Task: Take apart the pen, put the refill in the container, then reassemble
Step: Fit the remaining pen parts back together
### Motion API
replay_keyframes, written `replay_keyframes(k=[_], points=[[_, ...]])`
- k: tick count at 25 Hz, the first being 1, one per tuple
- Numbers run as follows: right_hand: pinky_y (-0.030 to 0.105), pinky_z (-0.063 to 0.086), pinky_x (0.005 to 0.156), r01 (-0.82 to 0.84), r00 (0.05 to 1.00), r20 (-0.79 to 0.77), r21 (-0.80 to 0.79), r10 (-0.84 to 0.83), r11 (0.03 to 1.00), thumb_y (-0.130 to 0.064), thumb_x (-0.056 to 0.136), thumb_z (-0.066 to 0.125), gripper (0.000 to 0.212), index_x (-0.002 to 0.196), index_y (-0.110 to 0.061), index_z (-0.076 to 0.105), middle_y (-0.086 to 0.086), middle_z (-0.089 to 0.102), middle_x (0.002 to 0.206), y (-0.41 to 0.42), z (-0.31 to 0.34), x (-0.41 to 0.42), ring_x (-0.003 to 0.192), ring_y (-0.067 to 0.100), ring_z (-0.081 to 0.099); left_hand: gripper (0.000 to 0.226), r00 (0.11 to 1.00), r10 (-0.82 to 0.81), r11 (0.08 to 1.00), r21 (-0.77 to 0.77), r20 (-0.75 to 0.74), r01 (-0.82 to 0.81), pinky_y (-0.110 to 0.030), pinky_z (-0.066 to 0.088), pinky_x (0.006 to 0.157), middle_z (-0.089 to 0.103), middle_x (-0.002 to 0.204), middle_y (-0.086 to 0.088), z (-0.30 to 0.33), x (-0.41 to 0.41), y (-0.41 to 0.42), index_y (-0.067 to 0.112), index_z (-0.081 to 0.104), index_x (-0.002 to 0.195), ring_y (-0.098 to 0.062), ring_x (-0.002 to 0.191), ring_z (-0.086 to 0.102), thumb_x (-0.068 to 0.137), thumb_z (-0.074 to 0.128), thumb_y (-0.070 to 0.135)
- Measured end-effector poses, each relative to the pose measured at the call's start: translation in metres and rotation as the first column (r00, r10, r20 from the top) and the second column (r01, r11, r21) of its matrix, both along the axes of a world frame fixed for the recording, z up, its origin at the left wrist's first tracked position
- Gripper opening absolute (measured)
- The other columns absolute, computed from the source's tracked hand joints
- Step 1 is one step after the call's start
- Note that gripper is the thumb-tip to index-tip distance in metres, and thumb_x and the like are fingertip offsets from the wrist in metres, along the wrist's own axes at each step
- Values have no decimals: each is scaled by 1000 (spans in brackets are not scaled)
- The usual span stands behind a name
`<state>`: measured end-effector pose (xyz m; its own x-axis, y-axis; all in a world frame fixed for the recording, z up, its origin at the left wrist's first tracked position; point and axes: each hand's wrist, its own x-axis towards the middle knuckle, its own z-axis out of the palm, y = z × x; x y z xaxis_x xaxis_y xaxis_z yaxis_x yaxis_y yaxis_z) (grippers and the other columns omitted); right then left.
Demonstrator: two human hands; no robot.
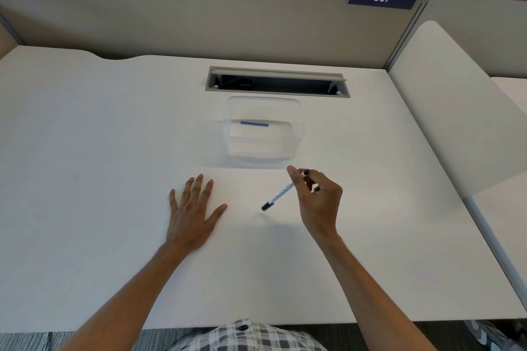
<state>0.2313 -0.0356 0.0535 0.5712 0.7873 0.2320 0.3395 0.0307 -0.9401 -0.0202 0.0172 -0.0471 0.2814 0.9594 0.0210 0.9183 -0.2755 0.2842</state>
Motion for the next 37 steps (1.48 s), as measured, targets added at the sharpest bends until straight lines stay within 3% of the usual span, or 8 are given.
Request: replay_keyframes(k=[4, 8, 13, 18, 25, 30, 37], points=[[27, 34, 53, 7, 998, -63, -50, -10, 999, -30, 81, 81, 18, 72, -15, 76, -3, 72, 68, -12, 1, 3, 59, 20, 55, 85, 1000, 5, 1000, -3, 2, -5, -55, 1, 120, 12, 164, 0, 0, 0, 0, 26, 21, 154, -19, 151, 6, 86, 7, 75], [23, 43, 58, 8, 999, -44, -102, -13, 995, -26, 79, 83, 8, 82, -18, 80, -9, 75, 72, -23, -2, 6, 61, 7, 60, 83, 1000, 8, 1000, -5, 7, -8, -55, 1, 119, 13, 164, 0, 1, 1, 0, 25, 21, 154, -20, 151, 6, 87, 12, 73], [37, 53, 66, 46, 999, 27, -163, -42, 985, -24, 80, 80, 4, 80, -21, 77, -9, 74, 71, -32, -14, 3, 65, 9, 65, 82, 1000, 7, 1000, -11, 1, -7, -55, 0, 120, 11, 164, 0, 2, 0, 0, 26, 20, 154, -19, 151, 5, 87, 12, 72], [32, 52, 72, 103, 985, 167, -310, -53, 945, -31, 81, 78, 6, 83, -27, 73, -15, 71, 70, -44, -23, -8, 68, 3, 67, 81, 1000, 2, 1000, -15, -3, -2, -55, 0, 120, 11, 164, 0, 1, 0, 1, 26, 20, 154, -19, 151, 4, 87, 13, 72], [30, 52, 77, 105, 964, 259, -562, 54, 821, -39, 85, 68, 15, 90, -26, 74, -9, 78, 88, -50, -31, -14, 84, 16, 72, 82, 1000, 4, 1000, -18, 2, -4, -55, 0, 119, 13, 164, -1, 2, 0, 0, 25, 21, 154, -20, 151, 5, 87, 13, 72], [31, 52, 78, 115, 951, 297, -607, 90, 786, -43, 85, 65, 20, 91, -26, 72, -8, 75, 93, -46, -40, -20, 86, 19, 70, 82, 1000, 4, 1000, -20, 0, -4, -55, 0, 119, 12, 164, 0, 2, 0, 0, 26, 20, 154, -19, 151, 5, 86, 12, 72], [28, 40, 65, 111, 899, 400, -604, 179, 789, -39, 83, 67, 18, 82, -21, 69, -13, 57, 108, -47, -45, -28, 80, 17, 65, 82, 1000, -2, 1000, -18, 0, 2, -55, 1, 120, 12, 164, 0, 1, 0, 1, 25, 20, 154, -20, 151, 5, 87, 13, 72]])
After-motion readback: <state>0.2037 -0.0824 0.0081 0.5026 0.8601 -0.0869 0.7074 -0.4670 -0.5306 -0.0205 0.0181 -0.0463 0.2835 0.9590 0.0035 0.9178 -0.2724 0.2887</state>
